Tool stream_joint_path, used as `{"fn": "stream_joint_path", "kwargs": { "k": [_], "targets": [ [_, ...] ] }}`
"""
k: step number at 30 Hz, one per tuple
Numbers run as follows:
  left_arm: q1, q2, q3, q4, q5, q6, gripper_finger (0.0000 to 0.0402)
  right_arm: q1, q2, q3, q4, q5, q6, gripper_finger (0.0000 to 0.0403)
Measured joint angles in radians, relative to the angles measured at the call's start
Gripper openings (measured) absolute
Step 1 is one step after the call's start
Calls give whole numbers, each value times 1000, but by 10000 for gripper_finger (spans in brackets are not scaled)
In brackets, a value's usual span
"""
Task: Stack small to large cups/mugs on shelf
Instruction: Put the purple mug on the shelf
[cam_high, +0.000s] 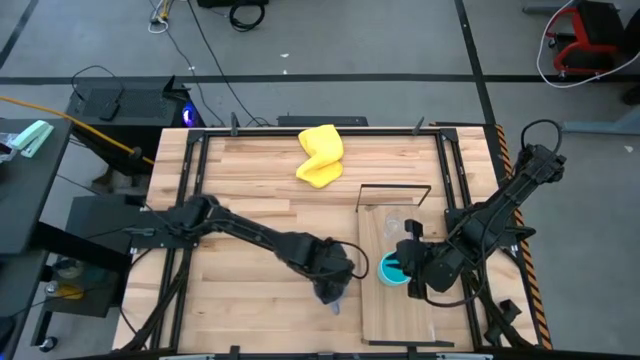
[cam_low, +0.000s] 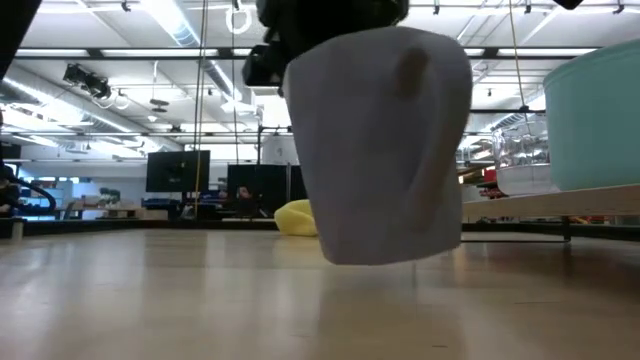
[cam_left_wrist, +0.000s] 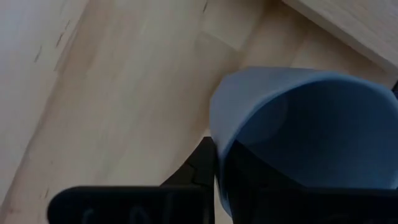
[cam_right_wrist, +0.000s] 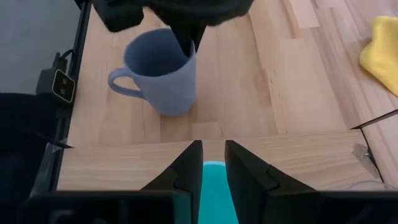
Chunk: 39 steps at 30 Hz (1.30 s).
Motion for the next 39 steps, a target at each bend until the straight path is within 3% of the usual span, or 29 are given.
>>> {"fn": "stream_joint_path", "kwargs": {
  "k": [6, 39],
  "targets": [
    [8, 50, 87, -44, 6, 21, 22, 0, 0, 0, 0, -4, -15, 75],
    [2, 74, 86, -43, 71, 98, 41, 0, 1, 0, 18, -45, -18, 75]
  ]
}}
